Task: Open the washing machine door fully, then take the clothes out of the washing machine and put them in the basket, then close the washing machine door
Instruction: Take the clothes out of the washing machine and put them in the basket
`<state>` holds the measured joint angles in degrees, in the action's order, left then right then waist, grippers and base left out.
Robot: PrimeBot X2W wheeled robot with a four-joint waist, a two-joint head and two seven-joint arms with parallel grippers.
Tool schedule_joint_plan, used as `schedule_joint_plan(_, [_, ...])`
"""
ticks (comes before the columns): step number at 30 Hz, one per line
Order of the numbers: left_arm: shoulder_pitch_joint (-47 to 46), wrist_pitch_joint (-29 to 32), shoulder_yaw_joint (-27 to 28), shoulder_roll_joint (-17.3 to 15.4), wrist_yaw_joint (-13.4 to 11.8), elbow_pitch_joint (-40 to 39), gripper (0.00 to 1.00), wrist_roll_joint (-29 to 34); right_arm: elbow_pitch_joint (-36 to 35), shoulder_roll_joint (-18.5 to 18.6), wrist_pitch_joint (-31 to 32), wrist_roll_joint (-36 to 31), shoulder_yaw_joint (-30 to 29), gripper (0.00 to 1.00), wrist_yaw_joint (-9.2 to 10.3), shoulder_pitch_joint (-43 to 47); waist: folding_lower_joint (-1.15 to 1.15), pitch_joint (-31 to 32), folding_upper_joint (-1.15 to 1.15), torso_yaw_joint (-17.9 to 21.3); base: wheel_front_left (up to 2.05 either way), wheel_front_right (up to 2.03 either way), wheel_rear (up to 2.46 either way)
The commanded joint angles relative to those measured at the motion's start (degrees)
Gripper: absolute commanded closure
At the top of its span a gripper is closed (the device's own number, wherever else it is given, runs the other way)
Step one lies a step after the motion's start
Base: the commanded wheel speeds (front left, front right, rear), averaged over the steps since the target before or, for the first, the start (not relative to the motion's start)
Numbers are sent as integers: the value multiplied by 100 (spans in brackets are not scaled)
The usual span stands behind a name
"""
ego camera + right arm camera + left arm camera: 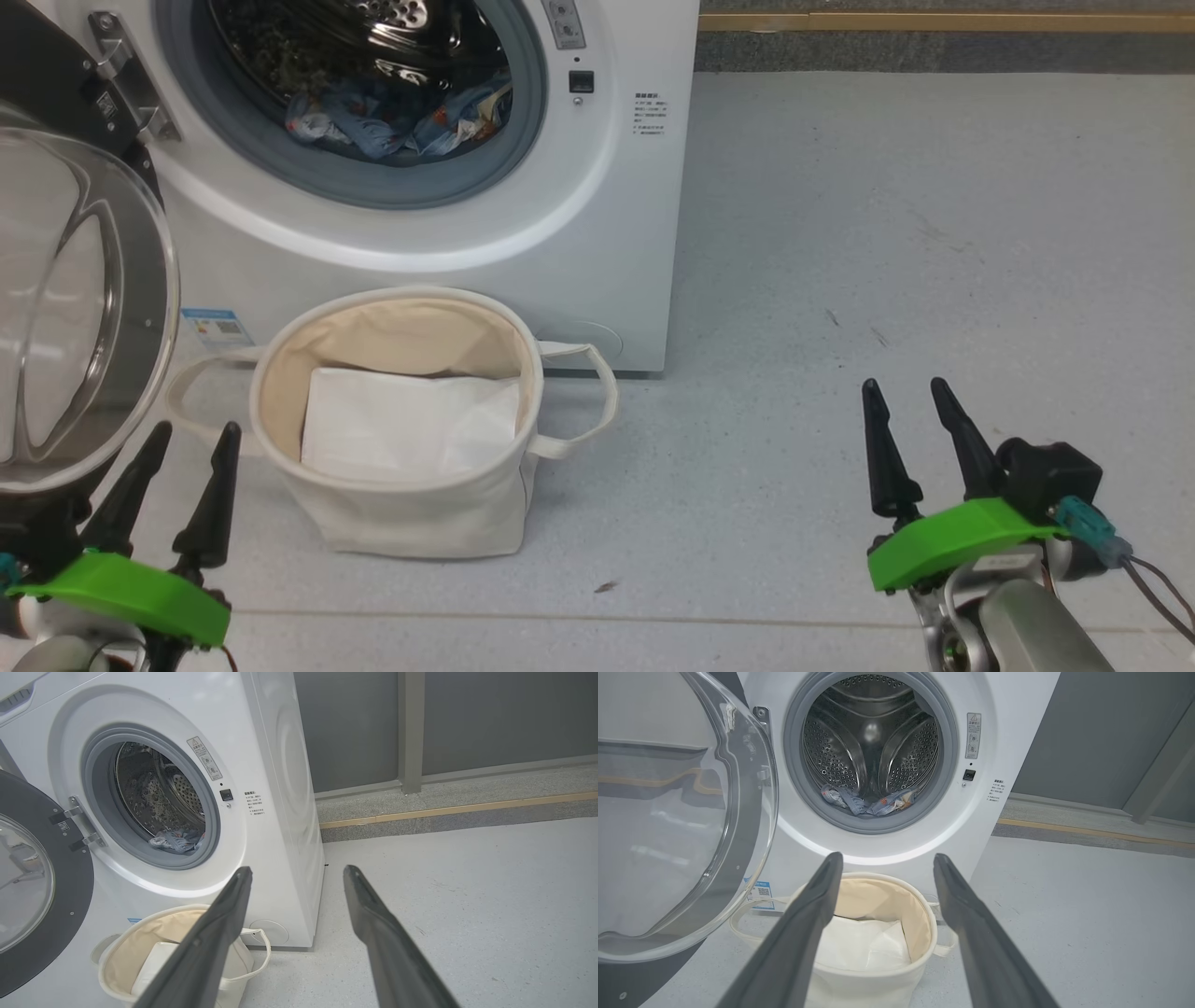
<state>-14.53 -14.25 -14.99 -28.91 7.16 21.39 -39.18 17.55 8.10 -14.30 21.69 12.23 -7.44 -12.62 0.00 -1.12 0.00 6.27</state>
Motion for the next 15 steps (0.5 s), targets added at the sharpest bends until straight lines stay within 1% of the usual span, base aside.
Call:
schedule_joint_plan(1, [-236,-73,235,-339,33,-189,0,-55,-146,2,-70,23,118,0,-5,-135,0,-2,0,-3,86,-26,-60])
schedule_joint_plan(4, [-223,-74,205,-387,33,-242,0,-134,-135,-2,-70,25,118,0,-5,-139,0,-12,0,-6,105,-62,-43])
schedule_joint_plan(7, [-221,-74,210,-421,33,-253,0,-192,-128,-7,-70,28,121,0,-5,-135,0,-27,0,-6,134,-115,-18])
schedule_joint_plan(11, [-237,-74,186,-435,33,-221,0,-242,-121,-11,-70,27,108,0,-5,-133,0,-49,0,-15,178,-167,-11])
schedule_joint_plan(15, [-283,-74,173,-437,33,-193,0,-278,-120,-9,-70,30,118,0,-5,-132,0,-63,0,-22,213,-209,-4])
